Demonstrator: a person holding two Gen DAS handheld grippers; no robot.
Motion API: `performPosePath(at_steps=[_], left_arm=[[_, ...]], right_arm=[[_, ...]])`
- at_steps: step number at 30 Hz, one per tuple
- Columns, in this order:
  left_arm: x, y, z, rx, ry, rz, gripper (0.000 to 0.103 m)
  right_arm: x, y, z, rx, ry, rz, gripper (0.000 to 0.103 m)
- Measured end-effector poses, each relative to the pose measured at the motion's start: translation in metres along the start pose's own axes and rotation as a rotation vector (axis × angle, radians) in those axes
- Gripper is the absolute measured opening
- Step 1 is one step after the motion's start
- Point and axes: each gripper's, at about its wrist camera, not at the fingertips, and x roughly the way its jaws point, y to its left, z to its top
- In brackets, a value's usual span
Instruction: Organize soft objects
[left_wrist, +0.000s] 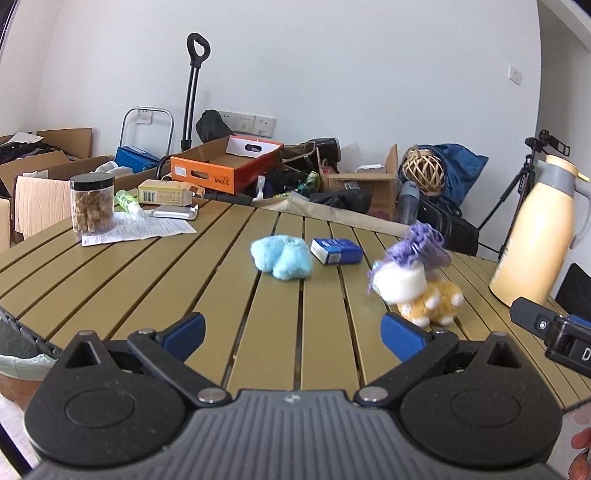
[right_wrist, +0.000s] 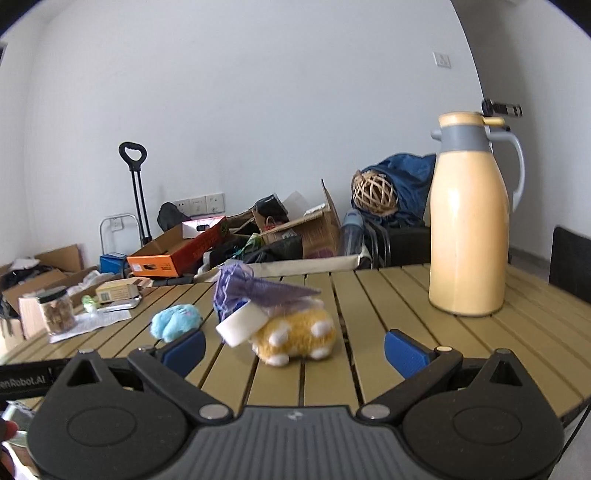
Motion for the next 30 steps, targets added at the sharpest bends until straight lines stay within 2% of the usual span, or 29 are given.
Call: performPosePath(at_steps=[5, 10, 17, 25, 30], left_arm=[[0.018, 0.004, 0.009, 0.013, -0.006, 0.015, 0.103], [0.037, 0.011, 0.017, 0.027, 0.000, 0.032, 0.103], [0.058, 0.029, 0.026, 0.038, 0.020, 0.048, 0.103], [0.070, 0.052, 0.029, 0.002, 0.046, 0.065, 0.103], [0.071, 0.056, 0.029, 0.002, 0.045, 0.067, 0.103]], right_arm=[[0.024, 0.019, 0.004, -0.081, -0.007, 0.009, 0.103], [0.055, 0.036, 0.000, -0.140, 0.038, 0.032, 0.103], [0.096, 0.055, -0.011, -0.209, 0.096, -0.008, 0.103], [0.131, 0.083, -0.015, -0.327, 0.104, -0.049, 0.094], [0.151, 0.096, -0.014, -0.349, 0.113, -0.044, 0.089]])
